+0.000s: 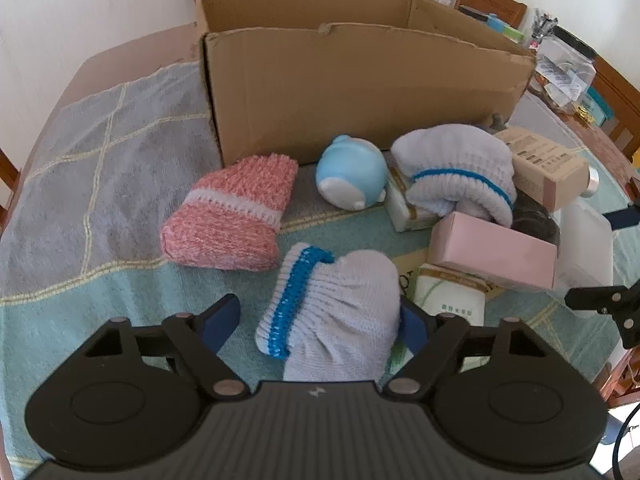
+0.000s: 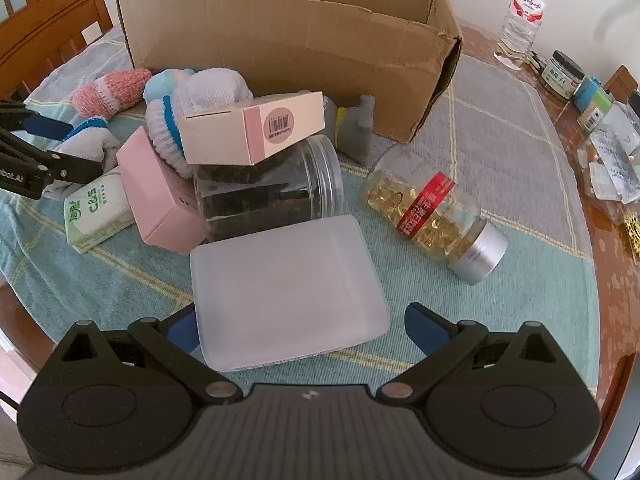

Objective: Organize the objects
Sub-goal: 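Grasp the white sock with the left tool while the right tool grasps the translucent box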

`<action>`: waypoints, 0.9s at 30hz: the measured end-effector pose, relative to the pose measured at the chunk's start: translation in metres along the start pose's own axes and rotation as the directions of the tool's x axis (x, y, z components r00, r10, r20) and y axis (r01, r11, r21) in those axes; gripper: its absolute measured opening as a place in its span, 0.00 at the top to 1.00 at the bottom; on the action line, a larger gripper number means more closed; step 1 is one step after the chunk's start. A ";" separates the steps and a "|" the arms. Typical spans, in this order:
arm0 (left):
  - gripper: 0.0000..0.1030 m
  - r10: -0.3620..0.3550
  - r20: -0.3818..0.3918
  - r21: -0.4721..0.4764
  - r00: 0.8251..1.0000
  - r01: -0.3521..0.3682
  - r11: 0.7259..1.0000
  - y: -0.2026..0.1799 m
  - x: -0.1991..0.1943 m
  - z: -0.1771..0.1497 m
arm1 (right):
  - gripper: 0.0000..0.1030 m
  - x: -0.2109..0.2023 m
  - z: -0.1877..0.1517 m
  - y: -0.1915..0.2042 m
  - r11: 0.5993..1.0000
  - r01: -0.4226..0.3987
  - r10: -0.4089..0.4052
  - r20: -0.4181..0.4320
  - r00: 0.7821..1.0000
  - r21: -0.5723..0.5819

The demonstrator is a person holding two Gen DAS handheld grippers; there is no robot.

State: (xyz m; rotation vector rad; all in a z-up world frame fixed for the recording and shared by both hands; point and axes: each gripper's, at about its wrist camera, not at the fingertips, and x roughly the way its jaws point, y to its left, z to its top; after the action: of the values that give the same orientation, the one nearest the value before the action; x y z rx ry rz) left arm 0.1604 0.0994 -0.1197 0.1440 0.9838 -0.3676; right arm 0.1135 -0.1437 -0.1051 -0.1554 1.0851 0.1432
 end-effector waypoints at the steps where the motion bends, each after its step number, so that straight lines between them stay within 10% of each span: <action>1: 0.27 0.000 0.004 0.005 1.000 0.000 1.000 -0.001 0.000 0.000 | 0.00 0.000 0.000 0.000 1.000 0.001 -0.001 0.002 1.000 -0.003; 27: 0.39 -0.028 -0.018 0.027 0.999 0.028 0.999 -0.003 -0.011 0.008 | 0.15 -0.005 0.012 0.010 0.995 -0.021 0.021 0.001 1.000 -0.093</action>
State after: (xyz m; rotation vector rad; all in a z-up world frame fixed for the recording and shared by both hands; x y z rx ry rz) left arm 0.1601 0.0971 -0.1060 0.1585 0.9989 -0.4059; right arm 0.1195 -0.1318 -0.0958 -0.2270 1.0789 0.2126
